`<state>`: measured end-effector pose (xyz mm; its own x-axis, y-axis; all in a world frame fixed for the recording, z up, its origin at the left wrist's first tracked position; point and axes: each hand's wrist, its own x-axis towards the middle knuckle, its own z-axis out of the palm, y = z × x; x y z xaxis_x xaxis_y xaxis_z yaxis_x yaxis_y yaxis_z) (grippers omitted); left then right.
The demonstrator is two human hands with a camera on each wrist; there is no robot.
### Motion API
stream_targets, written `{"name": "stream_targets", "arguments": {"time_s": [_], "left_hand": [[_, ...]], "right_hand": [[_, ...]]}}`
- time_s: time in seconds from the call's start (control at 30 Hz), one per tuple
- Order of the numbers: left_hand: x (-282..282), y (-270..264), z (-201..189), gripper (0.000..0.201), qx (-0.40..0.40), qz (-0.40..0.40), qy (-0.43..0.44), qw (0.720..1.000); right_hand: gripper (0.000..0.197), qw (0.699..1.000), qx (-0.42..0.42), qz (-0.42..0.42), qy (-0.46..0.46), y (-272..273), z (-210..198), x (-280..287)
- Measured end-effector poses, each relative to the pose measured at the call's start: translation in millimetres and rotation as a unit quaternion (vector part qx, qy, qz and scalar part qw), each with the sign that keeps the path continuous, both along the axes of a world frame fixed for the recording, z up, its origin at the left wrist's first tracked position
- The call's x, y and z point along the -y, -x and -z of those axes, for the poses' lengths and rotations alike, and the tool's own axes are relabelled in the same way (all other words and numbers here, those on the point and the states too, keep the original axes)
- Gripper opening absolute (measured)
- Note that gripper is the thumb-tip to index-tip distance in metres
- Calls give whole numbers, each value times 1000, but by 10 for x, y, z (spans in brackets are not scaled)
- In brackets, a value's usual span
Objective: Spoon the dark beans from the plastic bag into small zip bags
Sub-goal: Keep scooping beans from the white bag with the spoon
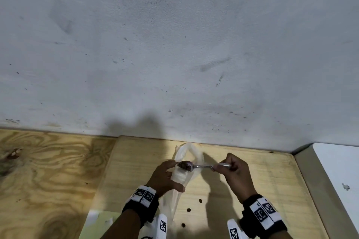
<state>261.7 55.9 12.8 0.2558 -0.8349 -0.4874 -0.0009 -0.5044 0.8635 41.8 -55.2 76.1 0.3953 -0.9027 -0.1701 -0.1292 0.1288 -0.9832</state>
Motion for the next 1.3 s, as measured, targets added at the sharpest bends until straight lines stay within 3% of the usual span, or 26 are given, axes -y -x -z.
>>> {"name": "stream_targets", "arguments": {"time_s": [0.17, 0.27, 0.37, 0.5, 0.63, 0.83, 0.93, 1.0, 1.03, 1.1, 1.2, 1.3], "left_hand": [[-67, 53, -1, 96, 45, 29, 27, 998], [-120, 78, -29, 87, 59, 18, 44, 997], [-183, 96, -83, 86, 61, -20, 47, 997], [-256, 104, -156, 81, 68, -83, 49, 993], [-289, 97, -238, 74, 72, -125, 61, 988], [-302, 57, -350, 72, 80, -134, 69, 985], [-324, 61, -394, 76, 91, -138, 75, 983], [-332, 67, -421, 81, 112, -135, 86, 981], [-336, 77, -457, 84, 123, -128, 92, 980], [-333, 113, -544, 88, 147, -98, 112, 978], [-312, 221, -691, 88, 172, -49, 163, 970], [-267, 313, -809, 92, 157, -35, 186, 969]], "right_hand": [[38, 971, -131, -158, 125, -6, -164, -30], [39, 962, -148, -155, 167, 0, -238, -35], [42, 991, -69, -30, 107, 10, -262, -35], [40, 989, -39, 139, -18, 16, -71, 10], [51, 973, -129, 158, -113, -105, 317, -19], [47, 959, -165, 120, -198, -267, 560, -181], [40, 942, -292, 27, -166, -165, 462, -260], [46, 924, -364, -24, -112, -81, 344, -316], [46, 929, -362, -26, -76, -49, 245, -351], [34, 960, -280, -22, 6, -41, -24, -443], [21, 978, -156, -105, 89, -173, -540, -605], [23, 944, -243, -166, 150, -295, -776, -655]]}}
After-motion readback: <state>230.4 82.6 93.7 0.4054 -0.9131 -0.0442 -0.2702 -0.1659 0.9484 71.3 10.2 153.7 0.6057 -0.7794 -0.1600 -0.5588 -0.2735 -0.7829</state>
